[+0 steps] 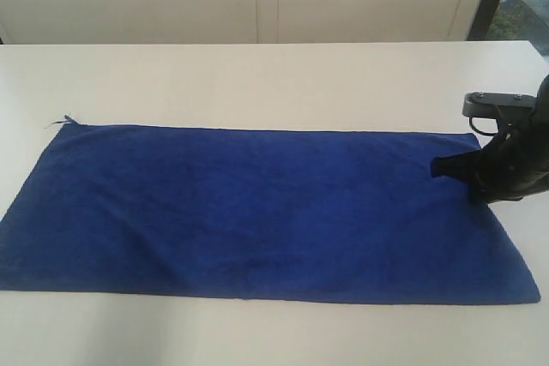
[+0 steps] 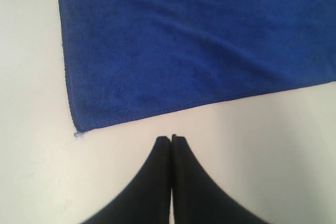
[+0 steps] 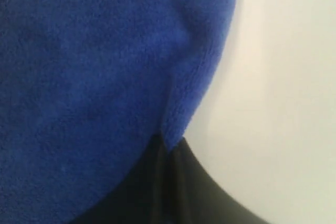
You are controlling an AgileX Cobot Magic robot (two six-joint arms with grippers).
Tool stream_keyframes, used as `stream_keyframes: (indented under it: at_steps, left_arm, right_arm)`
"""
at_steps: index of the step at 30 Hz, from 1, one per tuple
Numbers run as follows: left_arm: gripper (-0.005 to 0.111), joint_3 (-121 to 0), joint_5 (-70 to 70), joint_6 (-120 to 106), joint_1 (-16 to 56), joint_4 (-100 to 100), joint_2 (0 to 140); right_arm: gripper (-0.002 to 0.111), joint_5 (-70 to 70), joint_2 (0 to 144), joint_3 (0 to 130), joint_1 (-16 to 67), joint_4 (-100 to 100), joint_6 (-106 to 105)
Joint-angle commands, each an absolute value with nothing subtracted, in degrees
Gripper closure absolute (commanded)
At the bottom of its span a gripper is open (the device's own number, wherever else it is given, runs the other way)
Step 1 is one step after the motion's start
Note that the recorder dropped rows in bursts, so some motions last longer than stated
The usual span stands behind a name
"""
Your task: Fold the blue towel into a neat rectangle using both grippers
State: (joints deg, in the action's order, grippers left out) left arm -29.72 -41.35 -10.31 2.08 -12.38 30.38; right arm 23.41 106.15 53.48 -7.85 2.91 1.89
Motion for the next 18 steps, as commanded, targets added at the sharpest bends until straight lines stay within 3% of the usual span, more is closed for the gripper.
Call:
stream_keyframes:
  at_steps: [1,18]
  left_arm:
    - [0.107,-29.32,-41.63,-10.47,1.83,-12.53,29.97]
    - [0.107,-29.32,-41.63,-10.47,1.83,-12.53,29.97]
  right_arm:
    - [0.108,24.75,106.83,54.18,-8.47,-1.68,2.01]
    - [0.108,18.49,106.83,55.39,-24.21,-3.70,6.14]
